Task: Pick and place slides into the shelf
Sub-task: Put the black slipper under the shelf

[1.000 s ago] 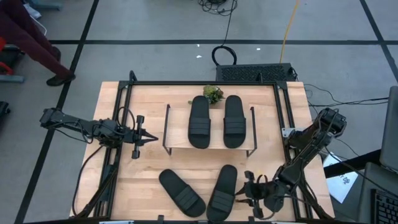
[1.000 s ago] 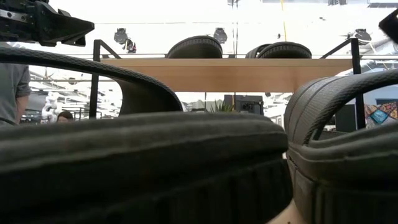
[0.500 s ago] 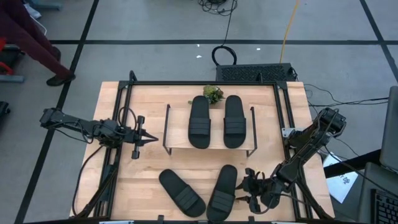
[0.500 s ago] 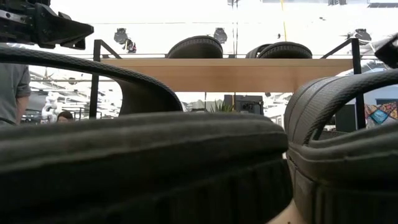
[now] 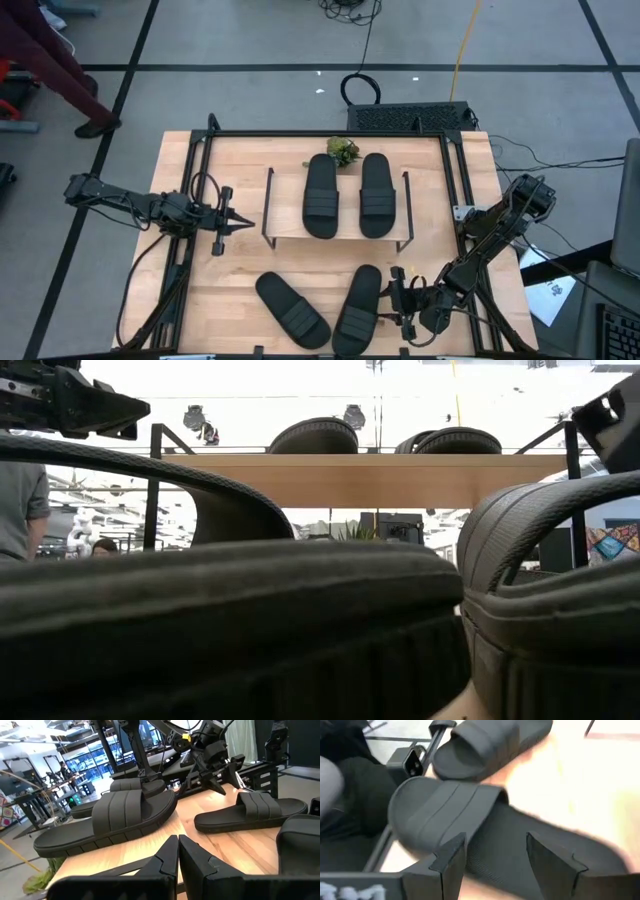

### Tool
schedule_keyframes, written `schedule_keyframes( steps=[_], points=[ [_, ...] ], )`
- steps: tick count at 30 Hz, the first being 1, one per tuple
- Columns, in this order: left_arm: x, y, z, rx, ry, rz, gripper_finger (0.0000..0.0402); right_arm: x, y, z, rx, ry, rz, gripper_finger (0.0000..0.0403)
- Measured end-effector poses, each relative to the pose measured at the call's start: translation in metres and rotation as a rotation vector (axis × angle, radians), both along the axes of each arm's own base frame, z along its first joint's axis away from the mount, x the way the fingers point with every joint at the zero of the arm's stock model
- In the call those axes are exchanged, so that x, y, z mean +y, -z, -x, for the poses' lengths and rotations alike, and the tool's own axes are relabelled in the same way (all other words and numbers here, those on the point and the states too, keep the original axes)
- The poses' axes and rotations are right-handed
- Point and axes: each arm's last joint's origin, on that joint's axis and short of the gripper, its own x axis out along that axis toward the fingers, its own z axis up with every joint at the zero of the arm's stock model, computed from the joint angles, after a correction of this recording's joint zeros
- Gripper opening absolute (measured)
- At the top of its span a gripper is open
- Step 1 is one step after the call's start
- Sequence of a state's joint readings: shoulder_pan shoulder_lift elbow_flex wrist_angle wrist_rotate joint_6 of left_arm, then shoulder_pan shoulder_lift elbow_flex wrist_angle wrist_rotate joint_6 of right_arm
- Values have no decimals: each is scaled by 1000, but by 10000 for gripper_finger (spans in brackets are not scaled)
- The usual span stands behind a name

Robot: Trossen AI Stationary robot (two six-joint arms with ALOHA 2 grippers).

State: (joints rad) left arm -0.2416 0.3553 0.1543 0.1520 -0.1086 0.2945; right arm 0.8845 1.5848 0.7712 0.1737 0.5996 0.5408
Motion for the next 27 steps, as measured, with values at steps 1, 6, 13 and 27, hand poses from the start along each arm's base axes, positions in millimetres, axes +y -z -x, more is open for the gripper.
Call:
schedule_keyframes(
  steps=[1, 6, 13, 27],
  points=[
    [-1, 0, 0, -2, 5, -7, 21, 0, -1, -1, -23, -5, 35, 197],
    [-8, 2, -1, 10, 62, -33, 21, 0, -16, -2, -131, -87, 173, 166],
    [-29, -12, -9, 18, 100, -97, 3, -10, -58, 6, -280, -219, 339, 47],
    [-105, -32, -88, 288, 23, -274, 0, -62, -117, 22, -425, -204, 488, 1]
  ],
)
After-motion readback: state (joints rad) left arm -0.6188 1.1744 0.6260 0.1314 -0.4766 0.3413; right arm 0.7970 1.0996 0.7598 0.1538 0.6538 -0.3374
